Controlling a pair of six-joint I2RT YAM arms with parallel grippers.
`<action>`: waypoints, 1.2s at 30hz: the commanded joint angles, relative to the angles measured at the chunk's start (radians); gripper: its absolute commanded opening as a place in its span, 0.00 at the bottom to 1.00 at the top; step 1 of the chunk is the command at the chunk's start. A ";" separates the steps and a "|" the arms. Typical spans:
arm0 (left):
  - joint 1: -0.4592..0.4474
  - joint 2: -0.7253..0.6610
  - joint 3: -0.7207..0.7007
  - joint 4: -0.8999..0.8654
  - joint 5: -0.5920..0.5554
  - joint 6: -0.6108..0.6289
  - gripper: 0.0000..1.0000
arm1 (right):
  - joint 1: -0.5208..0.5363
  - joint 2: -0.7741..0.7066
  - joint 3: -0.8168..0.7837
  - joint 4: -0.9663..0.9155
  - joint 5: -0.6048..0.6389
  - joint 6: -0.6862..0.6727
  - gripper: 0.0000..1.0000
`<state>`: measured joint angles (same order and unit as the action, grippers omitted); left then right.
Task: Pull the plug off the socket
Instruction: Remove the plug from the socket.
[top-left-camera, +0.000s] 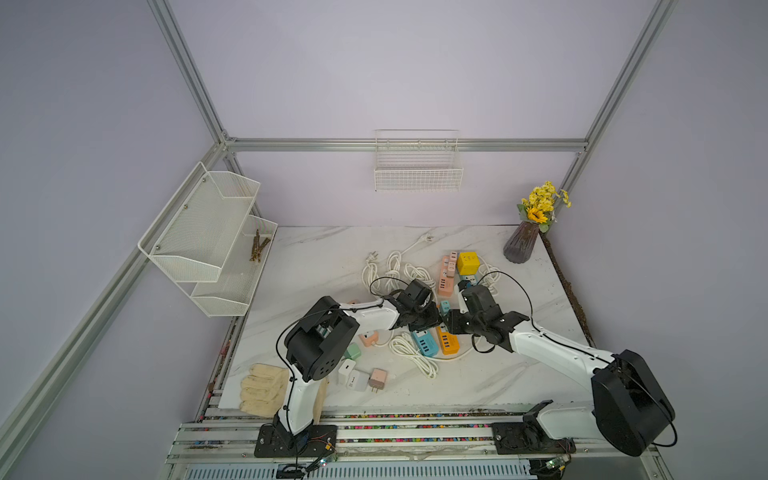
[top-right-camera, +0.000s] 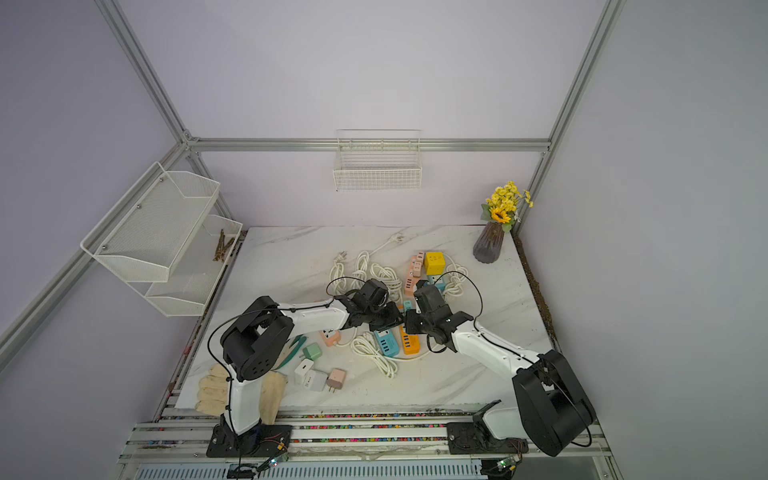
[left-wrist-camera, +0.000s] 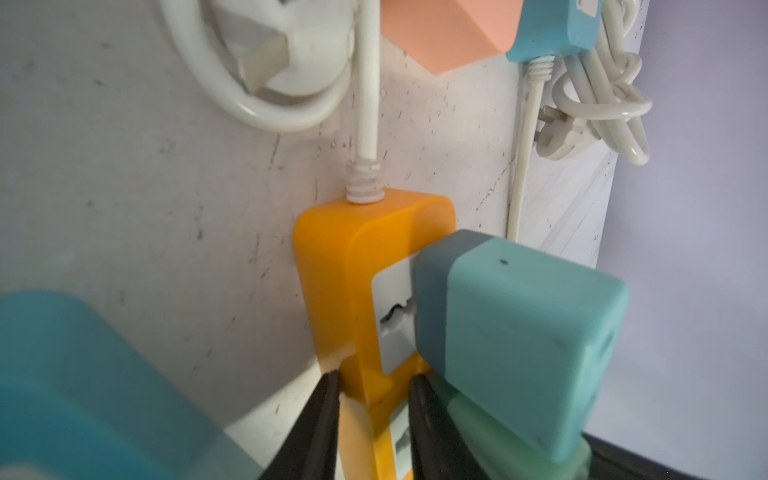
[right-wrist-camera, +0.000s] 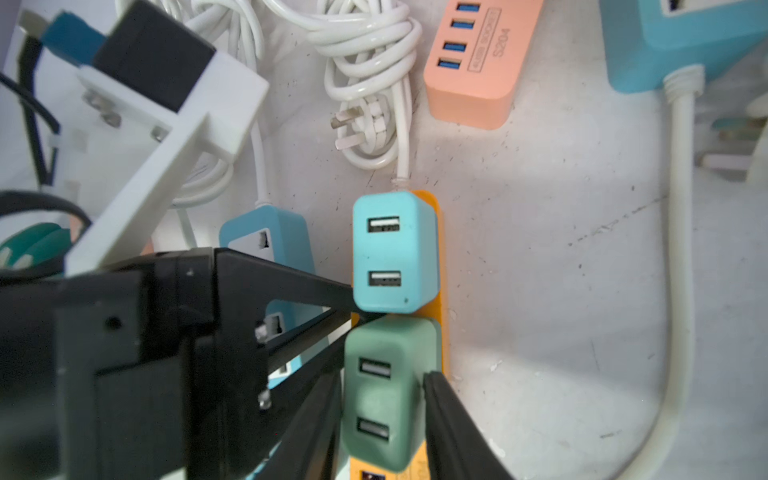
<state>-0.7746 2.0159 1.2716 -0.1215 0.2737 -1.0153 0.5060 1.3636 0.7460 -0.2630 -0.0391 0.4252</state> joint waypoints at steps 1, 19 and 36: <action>0.006 0.033 -0.021 -0.050 0.008 -0.011 0.31 | 0.002 0.002 0.011 -0.033 0.024 -0.023 0.45; 0.027 0.057 -0.074 0.025 0.046 -0.034 0.25 | 0.150 0.065 0.099 -0.117 0.352 -0.018 0.25; 0.059 0.119 -0.048 -0.003 0.050 -0.009 0.24 | 0.106 -0.112 0.035 -0.074 0.254 0.006 0.18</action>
<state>-0.7250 2.0602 1.2446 0.0139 0.4126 -1.0386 0.6037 1.2900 0.7795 -0.3424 0.1829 0.4400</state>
